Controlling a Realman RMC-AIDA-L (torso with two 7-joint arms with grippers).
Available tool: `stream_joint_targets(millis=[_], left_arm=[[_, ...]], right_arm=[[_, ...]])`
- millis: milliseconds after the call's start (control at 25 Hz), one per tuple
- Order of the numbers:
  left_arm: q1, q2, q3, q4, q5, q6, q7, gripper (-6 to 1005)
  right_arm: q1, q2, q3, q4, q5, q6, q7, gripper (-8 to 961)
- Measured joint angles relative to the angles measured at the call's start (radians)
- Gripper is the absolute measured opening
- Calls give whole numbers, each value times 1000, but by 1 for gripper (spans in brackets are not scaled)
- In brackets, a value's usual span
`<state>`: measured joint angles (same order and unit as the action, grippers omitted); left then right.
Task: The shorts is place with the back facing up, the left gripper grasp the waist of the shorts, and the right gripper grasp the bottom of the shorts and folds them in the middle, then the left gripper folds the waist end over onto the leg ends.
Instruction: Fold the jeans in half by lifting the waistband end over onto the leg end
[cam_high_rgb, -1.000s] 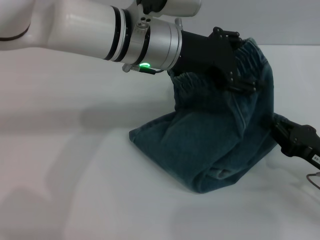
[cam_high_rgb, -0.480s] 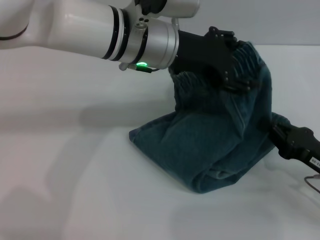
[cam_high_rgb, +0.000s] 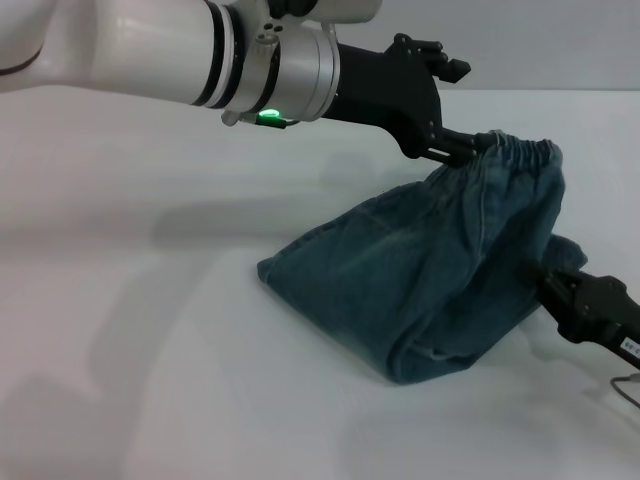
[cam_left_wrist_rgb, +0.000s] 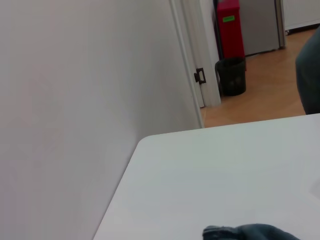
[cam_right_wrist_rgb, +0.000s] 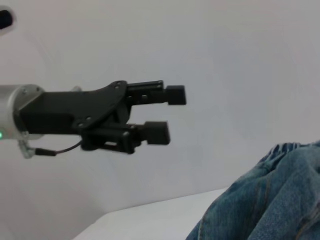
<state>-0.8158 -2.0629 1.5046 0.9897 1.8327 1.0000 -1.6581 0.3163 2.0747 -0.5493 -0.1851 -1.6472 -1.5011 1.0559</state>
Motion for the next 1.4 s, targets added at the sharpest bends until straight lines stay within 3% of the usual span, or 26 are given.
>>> stream_joint_targets(millis=[680, 760, 1000, 1200, 1400], left_arm=[[16, 1, -45, 15, 1, -1, 0, 801], [18, 1, -46, 15, 0, -1, 0, 801], [30, 2, -49, 30, 0, -7, 0, 800], [32, 2, -51, 32, 0, -11, 0, 799], [44, 1, -51, 37, -5, -13, -2, 798]], right_arm=[[-35, -5, -40, -28, -83, -17, -36, 64], [-52, -4, -36, -51, -99, -21, -45, 272], [-89, -8, -39, -94, -135, -136, -96, 507], [-67, -5, -41, -114, -231, -180, -98, 570], [-38, -2, -41, -97, -235, -170, -95, 569]])
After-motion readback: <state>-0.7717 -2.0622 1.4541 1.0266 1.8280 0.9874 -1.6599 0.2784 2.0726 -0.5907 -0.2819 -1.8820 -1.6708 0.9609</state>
